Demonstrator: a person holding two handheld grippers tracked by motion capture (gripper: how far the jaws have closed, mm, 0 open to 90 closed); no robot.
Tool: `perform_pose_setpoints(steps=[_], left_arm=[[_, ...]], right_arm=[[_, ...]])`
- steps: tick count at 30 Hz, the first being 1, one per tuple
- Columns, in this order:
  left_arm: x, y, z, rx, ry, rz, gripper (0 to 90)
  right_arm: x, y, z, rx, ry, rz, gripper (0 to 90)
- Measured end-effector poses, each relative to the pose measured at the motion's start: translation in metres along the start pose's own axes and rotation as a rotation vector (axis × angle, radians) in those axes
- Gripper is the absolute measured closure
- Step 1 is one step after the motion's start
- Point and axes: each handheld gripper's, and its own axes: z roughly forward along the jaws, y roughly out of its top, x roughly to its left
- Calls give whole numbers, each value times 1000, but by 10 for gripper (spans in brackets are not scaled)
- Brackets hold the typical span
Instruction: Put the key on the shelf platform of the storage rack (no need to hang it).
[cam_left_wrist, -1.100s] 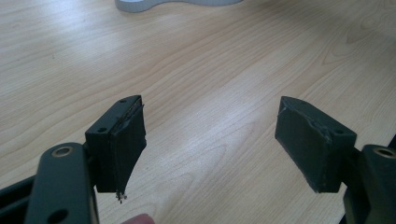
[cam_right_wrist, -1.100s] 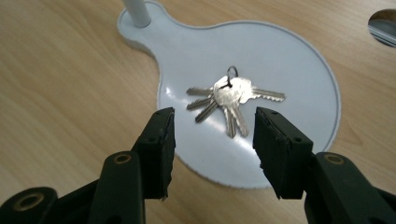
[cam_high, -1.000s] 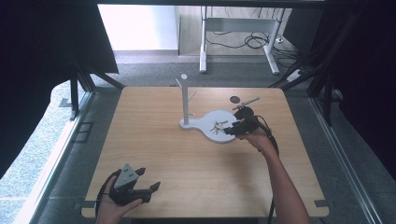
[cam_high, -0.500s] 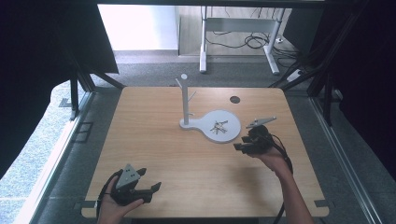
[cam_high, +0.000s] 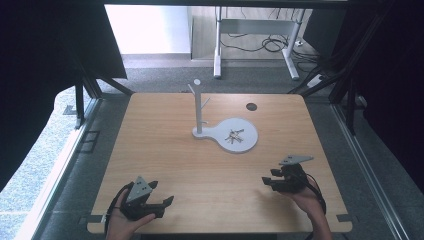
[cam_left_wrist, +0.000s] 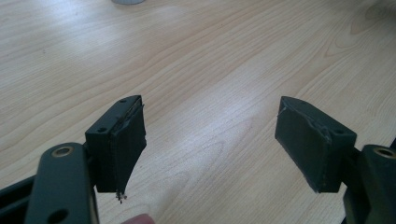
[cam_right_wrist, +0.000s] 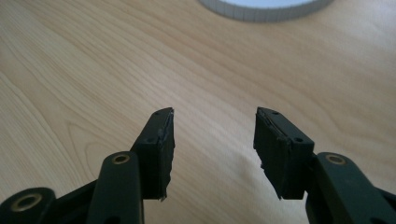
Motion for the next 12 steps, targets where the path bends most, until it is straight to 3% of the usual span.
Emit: perform_pose_setpoints(steps=[3, 12], left_arm=[[-1, -1, 3, 9, -2, 3, 247], [-4, -1, 7, 22, -8, 9, 247]], right_arm=[[-3, -9, 1, 27, -10, -8, 479], [-1, -10, 3, -2, -11, -17, 461]])
